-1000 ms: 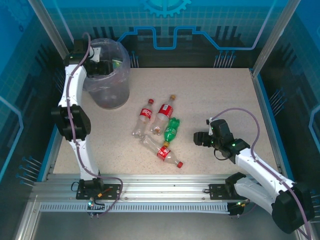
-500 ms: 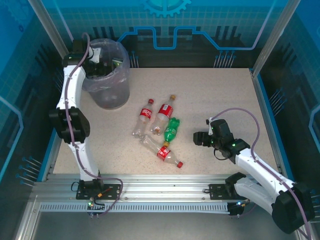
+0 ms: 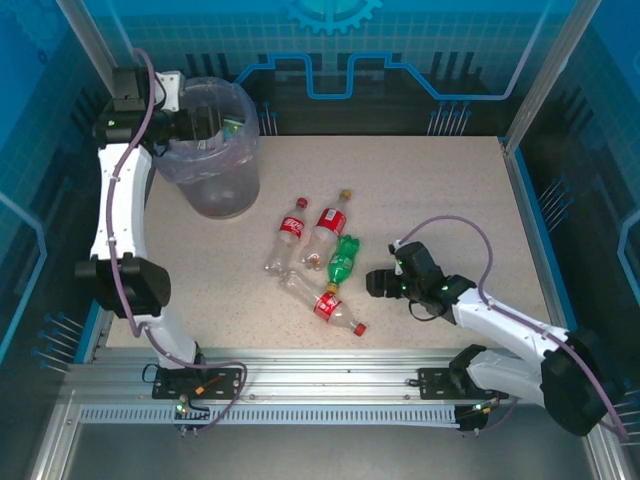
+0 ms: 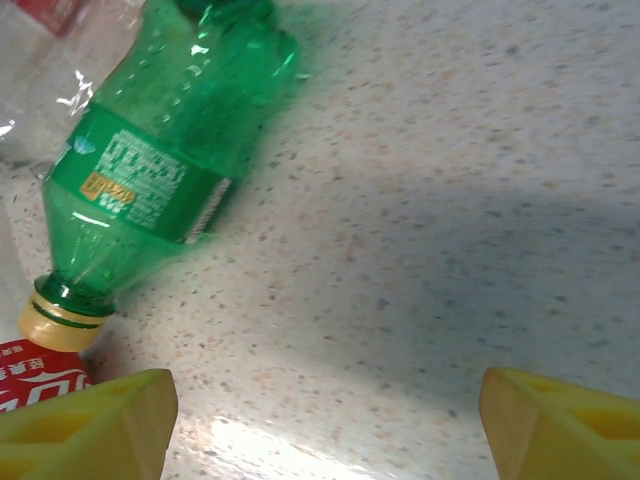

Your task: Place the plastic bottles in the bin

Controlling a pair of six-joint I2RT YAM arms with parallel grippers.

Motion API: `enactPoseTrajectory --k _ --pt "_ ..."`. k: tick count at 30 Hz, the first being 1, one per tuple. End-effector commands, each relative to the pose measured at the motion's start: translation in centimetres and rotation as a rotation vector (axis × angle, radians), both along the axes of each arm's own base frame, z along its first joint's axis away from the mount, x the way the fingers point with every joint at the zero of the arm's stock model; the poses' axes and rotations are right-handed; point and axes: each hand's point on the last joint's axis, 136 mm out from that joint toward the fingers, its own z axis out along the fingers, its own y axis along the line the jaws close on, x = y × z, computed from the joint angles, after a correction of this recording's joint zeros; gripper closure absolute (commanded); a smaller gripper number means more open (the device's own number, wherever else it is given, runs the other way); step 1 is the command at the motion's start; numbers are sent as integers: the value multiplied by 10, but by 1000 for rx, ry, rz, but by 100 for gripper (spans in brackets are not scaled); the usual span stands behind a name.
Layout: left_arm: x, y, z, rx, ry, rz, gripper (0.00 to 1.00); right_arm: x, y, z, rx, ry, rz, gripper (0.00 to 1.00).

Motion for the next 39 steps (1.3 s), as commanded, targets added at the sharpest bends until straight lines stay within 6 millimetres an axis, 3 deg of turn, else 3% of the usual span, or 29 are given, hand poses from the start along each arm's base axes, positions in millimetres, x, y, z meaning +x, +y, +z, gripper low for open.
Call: enactPoseTrajectory --k 1,6,10,13,18,26,31,39 --pt "-16 -7 24 -15 -76 29 1 18 32 22 79 -75 1 20" --pt "-47 -53 29 -71 -136 -45 1 30 61 21 77 -68 -2 15" --pt "-72 -95 17 -202 -147 -133 2 38 82 19 75 -55 8 14" --pt "-92 -119 -5 -247 -119 -163 4 43 89 11 52 -32 -2 12" --pt "-126 -151 -64 -272 15 -212 5 49 90 0 20 -10 -38 8" --pt "-162 -163 -136 -338 155 -174 6 54 93 -15 -11 16 -41 11" --pt "-169 -166 -158 -339 189 -151 6 55 90 -20 -39 30 -45 13" --pt "-171 -193 -189 -424 254 -177 6 53 65 -28 -85 39 -68 18"
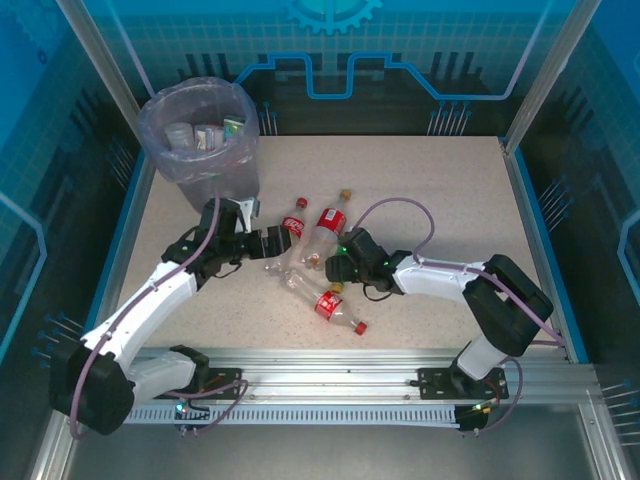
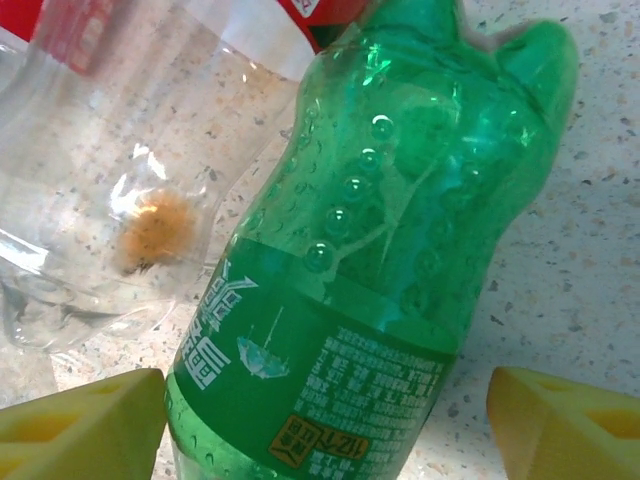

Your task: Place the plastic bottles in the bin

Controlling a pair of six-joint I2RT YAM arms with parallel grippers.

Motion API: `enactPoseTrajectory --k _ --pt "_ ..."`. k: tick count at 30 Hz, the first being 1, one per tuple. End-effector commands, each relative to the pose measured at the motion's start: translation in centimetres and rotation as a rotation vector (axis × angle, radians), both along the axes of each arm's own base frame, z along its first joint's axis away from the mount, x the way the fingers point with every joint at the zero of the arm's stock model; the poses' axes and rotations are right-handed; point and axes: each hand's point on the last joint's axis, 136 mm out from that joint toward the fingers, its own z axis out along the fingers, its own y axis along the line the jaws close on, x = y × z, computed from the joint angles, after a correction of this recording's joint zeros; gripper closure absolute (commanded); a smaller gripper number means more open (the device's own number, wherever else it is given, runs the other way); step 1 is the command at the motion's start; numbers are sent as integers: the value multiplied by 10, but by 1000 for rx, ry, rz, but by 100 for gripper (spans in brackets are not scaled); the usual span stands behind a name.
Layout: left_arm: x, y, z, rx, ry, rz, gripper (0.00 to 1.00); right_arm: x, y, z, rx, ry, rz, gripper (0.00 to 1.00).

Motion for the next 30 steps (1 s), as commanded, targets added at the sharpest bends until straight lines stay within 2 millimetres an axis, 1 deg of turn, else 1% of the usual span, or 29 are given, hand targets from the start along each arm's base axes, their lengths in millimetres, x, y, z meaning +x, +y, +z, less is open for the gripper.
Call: enactPoseTrajectory --k 1,5,10,12,15,18,20,24,30 --pt "5 -13 -7 -71 9 7 6 1 -22 0 -46 -15 -29 19" --pt "9 -22 -9 -97 14 -1 6 -1 -36 1 -45 -16 -26 23" --pt "13 -33 -11 -105 13 -14 6 -3 -52 -4 -16 -4 -48 24" --pt "15 -36 -11 -116 12 -15 6 -2 -53 -7 -5 -3 -41 21" --pt "17 -42 -13 -135 21 -24 6 1 -50 -10 4 -3 -26 18" --pt "19 -47 -15 -137 25 -30 6 4 -48 -11 7 -5 -19 18" --pt "19 -48 -16 -136 26 -32 6 5 -46 -11 9 -11 -10 20" --pt "18 -54 -15 -160 31 -43 5 3 -44 -11 16 -18 29 27" --pt "20 -67 1 -266 23 -64 5 -1 -55 -7 3 -24 18 34"
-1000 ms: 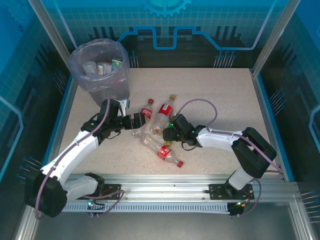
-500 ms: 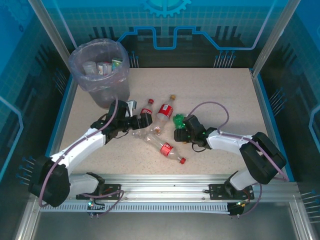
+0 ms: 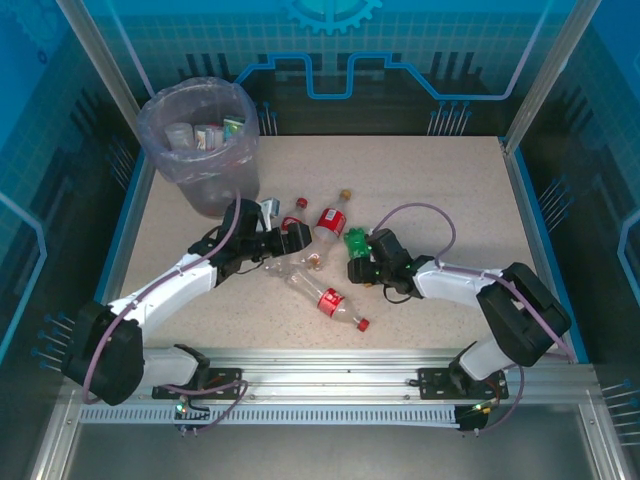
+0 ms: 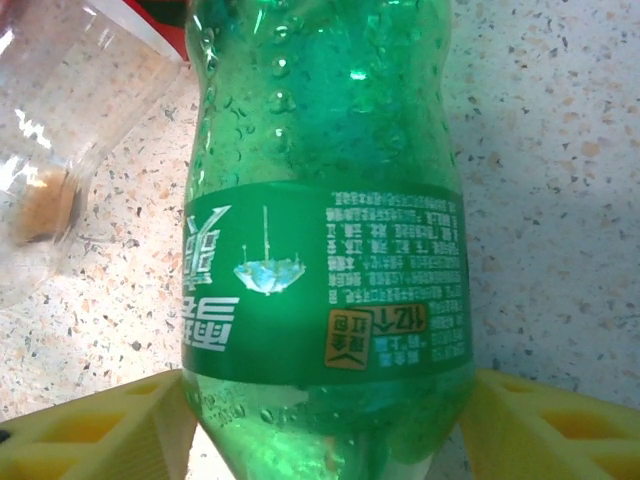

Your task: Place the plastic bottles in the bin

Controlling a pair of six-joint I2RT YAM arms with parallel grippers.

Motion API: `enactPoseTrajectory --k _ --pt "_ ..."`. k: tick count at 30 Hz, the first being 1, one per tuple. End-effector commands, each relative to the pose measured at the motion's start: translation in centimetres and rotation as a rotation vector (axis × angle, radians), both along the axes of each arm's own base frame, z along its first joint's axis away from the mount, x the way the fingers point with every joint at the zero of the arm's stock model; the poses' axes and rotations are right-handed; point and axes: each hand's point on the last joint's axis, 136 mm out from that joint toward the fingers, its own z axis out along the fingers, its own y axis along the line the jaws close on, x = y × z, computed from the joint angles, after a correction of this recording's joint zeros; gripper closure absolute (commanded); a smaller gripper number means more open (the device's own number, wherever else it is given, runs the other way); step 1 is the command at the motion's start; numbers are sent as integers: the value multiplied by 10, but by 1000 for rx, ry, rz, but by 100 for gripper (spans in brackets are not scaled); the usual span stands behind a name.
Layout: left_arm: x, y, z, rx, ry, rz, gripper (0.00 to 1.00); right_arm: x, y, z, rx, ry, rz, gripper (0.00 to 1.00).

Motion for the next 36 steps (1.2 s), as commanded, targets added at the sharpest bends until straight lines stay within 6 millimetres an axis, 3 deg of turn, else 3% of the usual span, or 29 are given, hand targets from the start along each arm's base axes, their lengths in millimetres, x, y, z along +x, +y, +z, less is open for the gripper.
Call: enactPoseTrajectory --k 1,9,17,26,36 --pt "3 -18 19 -107 -18 -37 5 -1 -10 5 -2 -20 -3 35" --pt "4 -25 24 -165 -8 -45 5 -4 -22 15 -15 -46 6 38" --pt "12 -54 51 -420 0 -86 4 -7 -30 57 33 -205 31 39" --pt "22 -88 51 -546 37 -116 1 -17 2 106 240 -384 175 39" --pt "16 -123 32 -513 84 -177 1 -23 26 118 295 -396 250 39"
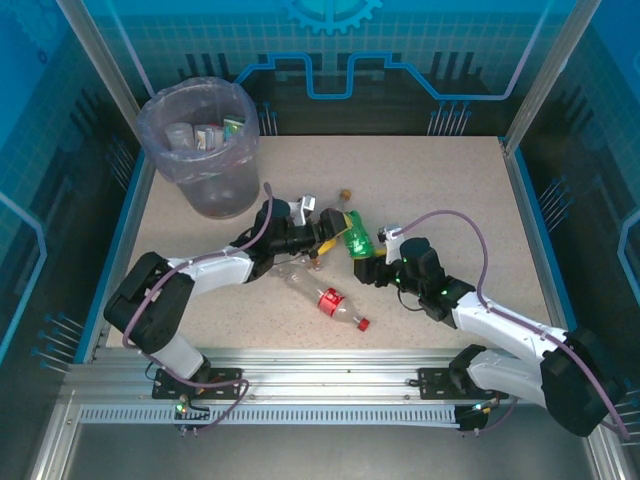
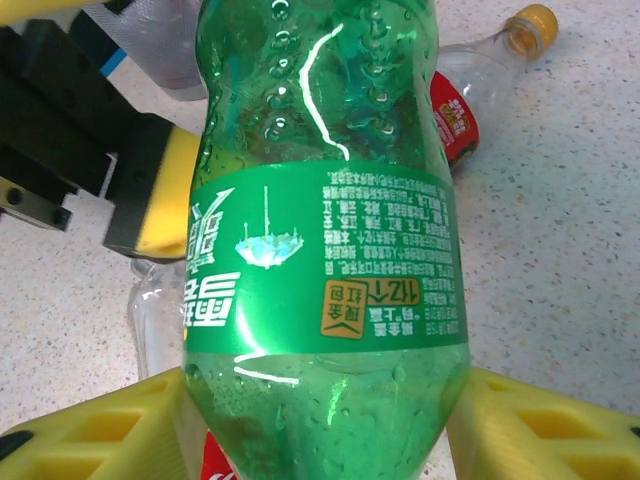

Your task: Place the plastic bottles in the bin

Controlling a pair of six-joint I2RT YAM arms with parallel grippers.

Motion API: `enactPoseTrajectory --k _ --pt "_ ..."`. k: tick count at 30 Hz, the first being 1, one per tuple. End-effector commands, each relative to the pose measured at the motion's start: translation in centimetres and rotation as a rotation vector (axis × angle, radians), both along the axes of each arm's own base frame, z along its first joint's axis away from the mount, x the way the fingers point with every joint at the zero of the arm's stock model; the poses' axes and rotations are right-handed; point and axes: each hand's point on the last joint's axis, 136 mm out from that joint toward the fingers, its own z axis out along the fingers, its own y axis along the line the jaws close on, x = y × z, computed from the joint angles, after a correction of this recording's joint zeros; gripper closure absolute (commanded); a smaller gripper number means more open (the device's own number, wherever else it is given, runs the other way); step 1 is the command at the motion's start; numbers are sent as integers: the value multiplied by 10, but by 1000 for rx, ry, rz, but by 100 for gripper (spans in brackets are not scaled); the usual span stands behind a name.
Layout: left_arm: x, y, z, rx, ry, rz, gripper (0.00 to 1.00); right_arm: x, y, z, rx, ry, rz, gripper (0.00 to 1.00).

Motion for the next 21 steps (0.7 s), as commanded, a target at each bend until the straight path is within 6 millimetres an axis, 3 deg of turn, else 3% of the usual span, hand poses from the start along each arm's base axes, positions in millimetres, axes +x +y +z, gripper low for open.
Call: enactPoseTrajectory --k 1,6,11,21 --pt "1 -16 21 -45 -54 -37 1 1 16 16 39 -43 50 39" --pt "3 -22 22 -50 -63 -41 2 -1 27 14 49 -32 81 39" --pt "4 -21 19 -37 -67 -33 19 1 31 20 64 -50 85 39" --pt "7 -20 7 -14 -56 -22 31 -1 32 23 70 -51 92 40"
